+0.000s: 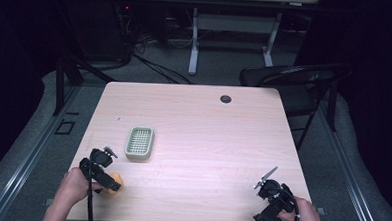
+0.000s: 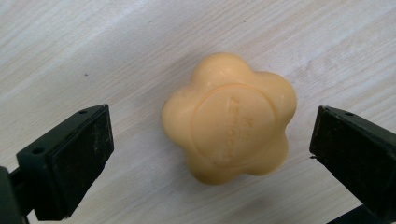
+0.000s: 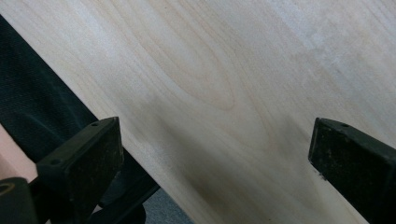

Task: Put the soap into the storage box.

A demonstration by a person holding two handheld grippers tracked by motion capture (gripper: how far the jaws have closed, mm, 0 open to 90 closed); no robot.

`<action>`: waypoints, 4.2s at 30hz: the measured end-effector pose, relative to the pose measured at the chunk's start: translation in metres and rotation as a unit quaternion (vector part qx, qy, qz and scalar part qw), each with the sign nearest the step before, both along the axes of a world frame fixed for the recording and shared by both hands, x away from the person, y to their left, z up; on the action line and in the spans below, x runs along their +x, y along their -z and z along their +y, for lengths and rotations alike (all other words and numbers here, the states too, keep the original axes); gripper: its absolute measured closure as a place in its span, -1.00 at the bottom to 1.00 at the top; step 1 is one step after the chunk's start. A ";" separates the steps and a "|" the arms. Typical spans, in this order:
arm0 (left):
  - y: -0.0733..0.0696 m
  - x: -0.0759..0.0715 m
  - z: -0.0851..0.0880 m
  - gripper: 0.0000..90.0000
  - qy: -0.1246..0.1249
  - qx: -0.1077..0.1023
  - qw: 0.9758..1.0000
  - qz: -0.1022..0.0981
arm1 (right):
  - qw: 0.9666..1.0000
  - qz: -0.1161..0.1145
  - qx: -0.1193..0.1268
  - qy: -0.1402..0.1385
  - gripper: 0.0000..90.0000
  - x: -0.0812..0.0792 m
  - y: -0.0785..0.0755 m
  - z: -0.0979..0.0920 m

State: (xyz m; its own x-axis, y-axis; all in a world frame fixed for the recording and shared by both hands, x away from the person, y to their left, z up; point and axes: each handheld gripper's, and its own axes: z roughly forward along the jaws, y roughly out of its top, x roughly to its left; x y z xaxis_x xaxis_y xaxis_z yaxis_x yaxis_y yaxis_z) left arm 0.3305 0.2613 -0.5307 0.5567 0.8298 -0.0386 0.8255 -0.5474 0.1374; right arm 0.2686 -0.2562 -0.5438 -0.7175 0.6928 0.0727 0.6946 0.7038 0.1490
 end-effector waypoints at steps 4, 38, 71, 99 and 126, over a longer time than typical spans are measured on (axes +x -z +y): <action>0.003 0.001 -0.003 -1.00 0.008 0.001 1.000 0.008 | 1.000 0.000 0.001 0.000 -0.94 0.000 0.000 0.000; 0.012 0.008 -0.009 -0.42 0.022 0.013 0.999 0.039 | 1.000 0.001 0.004 0.004 -0.94 0.000 0.001 -0.001; -0.008 0.005 -0.001 -0.41 0.019 -0.002 1.000 0.024 | 1.000 0.004 -0.001 0.003 -0.94 0.000 0.001 -0.002; -0.022 0.025 -0.011 -0.41 0.037 0.003 0.999 0.016 | 1.000 0.002 0.002 0.007 -0.94 0.001 0.002 -0.003; -0.043 0.053 -0.032 -0.41 0.056 0.010 0.998 0.008 | 1.000 -0.001 -0.003 0.007 -0.94 0.001 0.001 -0.004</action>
State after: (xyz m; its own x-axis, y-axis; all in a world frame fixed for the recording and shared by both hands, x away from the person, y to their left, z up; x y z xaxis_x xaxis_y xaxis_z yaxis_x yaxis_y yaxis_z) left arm 0.3838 0.2293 -0.4873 0.6455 0.7630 -0.0328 0.7609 -0.6389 0.1129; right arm 0.2695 -0.2606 -0.5445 -0.7077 0.7032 0.0683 0.7044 0.6946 0.1462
